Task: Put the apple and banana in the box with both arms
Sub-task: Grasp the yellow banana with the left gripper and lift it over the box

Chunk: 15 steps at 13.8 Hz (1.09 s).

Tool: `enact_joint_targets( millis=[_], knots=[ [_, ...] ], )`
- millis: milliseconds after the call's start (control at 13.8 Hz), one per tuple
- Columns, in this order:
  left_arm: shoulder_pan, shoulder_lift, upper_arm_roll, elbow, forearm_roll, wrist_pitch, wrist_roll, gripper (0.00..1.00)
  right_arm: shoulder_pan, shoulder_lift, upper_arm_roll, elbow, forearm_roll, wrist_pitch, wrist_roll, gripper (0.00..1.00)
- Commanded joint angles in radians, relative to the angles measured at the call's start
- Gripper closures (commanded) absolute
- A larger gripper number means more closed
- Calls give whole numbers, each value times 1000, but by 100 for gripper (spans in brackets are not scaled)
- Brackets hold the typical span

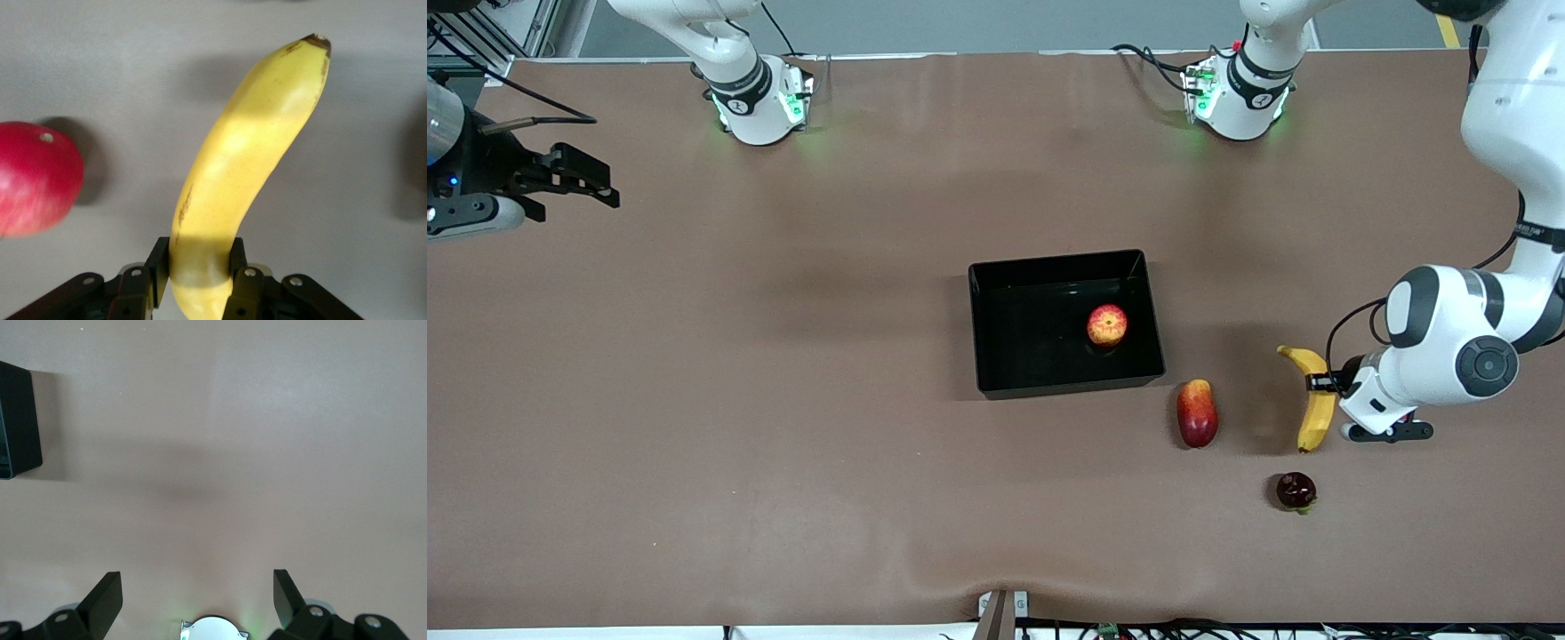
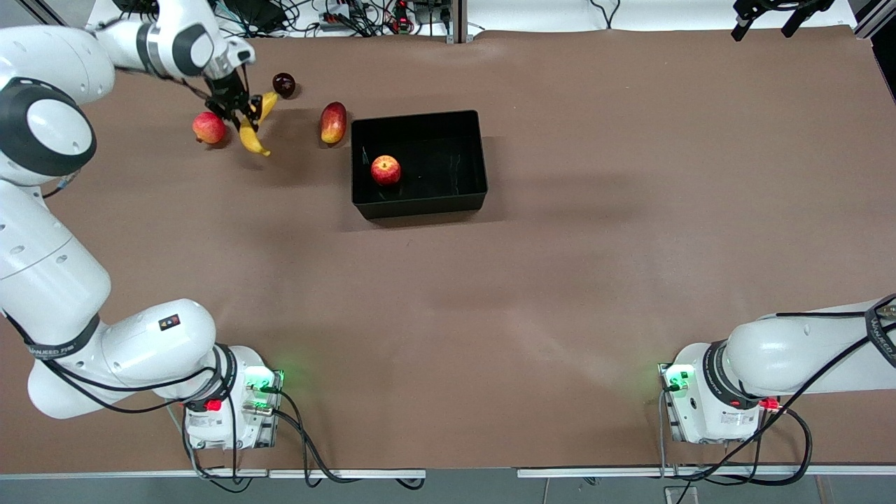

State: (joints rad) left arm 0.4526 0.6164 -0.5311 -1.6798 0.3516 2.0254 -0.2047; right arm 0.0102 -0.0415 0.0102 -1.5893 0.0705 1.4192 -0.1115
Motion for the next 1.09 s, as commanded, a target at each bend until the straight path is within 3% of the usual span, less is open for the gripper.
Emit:
enact_joint_targets(
  millis=[0,290,508,725,870,1016],
  knots=[
    [4,-107,-117,-18,-8,-108,-105,100,-27,-9,16,17,-1,6,4,0],
    [-50,-86,-285,18,-48,-139,-492,100,-30,20,16,69,2,-3,4,0],
    [-266,-5,-283,106,-40,-136,-845,100,-30,18,16,71,-1,-5,3,0],
    [-501,66,-192,190,-26,-125,-1080,100,-27,14,16,75,-9,-8,3,0],
    [-650,71,-74,203,-28,-107,-1128,100,-24,14,19,74,-14,-20,3,0],
    [-724,89,-12,203,-39,-74,-1147,100,-35,14,14,74,-17,-45,1,0]
  ],
)
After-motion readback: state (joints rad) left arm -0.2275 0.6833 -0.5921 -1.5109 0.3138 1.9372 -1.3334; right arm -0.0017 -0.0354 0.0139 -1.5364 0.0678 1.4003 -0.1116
